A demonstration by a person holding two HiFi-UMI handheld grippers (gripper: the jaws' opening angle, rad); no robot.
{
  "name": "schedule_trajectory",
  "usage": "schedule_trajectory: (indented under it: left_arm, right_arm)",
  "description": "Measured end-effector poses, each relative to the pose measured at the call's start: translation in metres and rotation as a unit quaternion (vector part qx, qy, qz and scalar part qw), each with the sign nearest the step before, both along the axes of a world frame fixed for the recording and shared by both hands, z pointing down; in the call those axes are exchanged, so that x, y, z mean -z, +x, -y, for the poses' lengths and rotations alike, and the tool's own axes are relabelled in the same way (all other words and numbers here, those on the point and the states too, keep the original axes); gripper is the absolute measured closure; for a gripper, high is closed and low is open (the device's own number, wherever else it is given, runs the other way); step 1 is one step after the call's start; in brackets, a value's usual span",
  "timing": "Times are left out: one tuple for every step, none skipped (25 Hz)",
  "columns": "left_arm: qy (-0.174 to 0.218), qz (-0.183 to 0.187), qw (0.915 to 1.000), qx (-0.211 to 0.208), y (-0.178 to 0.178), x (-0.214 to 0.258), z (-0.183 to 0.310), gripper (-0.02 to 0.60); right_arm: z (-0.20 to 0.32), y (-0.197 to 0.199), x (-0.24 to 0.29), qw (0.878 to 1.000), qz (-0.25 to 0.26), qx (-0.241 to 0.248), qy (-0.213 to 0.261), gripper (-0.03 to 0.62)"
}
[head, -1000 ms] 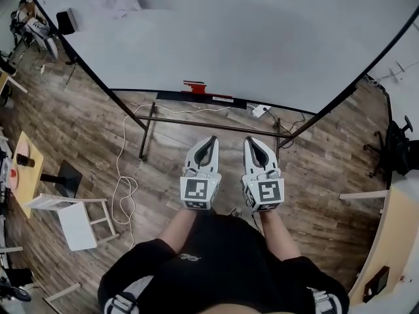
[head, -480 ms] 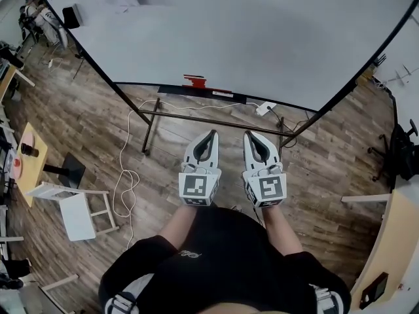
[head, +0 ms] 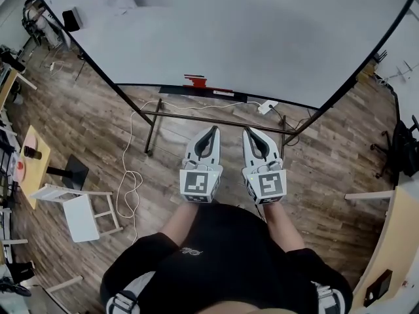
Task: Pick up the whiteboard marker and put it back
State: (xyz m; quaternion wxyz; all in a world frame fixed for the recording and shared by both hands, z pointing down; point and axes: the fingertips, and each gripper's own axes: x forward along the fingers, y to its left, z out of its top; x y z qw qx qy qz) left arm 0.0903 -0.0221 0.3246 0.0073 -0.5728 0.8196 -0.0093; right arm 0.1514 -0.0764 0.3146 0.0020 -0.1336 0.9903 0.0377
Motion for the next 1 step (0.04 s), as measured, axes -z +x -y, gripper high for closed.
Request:
schedule_trajectory:
  left_arm:
    - [-0.001,0.001,1.0,-0.001,0.0007,-0.0005,0.001,0.574]
  right_arm:
    - [0.0016,0.0008,0.0003,1.0,-0.001,-0.002,0.0,0.591]
